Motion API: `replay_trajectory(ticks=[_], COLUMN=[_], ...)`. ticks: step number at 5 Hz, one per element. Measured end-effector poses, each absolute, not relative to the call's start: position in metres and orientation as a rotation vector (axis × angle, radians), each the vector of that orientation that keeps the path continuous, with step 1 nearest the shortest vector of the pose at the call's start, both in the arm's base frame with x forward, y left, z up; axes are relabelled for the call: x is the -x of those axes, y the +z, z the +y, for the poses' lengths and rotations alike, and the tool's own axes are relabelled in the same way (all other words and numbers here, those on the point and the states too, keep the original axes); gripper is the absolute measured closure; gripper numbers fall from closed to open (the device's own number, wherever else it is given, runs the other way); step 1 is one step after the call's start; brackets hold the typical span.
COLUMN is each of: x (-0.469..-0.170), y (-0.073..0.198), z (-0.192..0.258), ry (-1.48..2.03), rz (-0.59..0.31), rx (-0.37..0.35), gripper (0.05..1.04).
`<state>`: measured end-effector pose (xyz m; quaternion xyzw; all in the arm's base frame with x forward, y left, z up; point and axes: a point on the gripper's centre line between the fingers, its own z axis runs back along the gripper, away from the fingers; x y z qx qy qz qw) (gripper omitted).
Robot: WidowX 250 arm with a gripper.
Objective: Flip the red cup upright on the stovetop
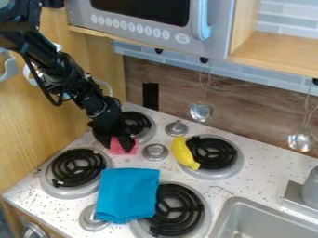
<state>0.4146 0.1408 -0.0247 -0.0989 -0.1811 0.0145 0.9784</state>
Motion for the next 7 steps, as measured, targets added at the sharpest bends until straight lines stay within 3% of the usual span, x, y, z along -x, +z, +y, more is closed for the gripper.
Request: replay_trajectory(ticks=[1, 3, 4, 5, 6, 7], x=[-0.424, -0.430, -0.432, -0.427, -0.416, -0.401], y=[-0.017, -0.013, -0.012, -0.008, 0.007, 0.046], z=[0.142, 0.138, 0.137, 0.138, 0.135, 0.135], ry=[0.054, 0.085, 0.101, 0.083, 0.023, -0.021], rz=[-0.400, -0.439, -0.452, -0.427, -0.363, -0.342], rx=[0.208, 0.245, 0.257, 0.172, -0.053, -0.239], gripper=[0.147, 0.690, 0.816, 0.871, 0.959, 1.001])
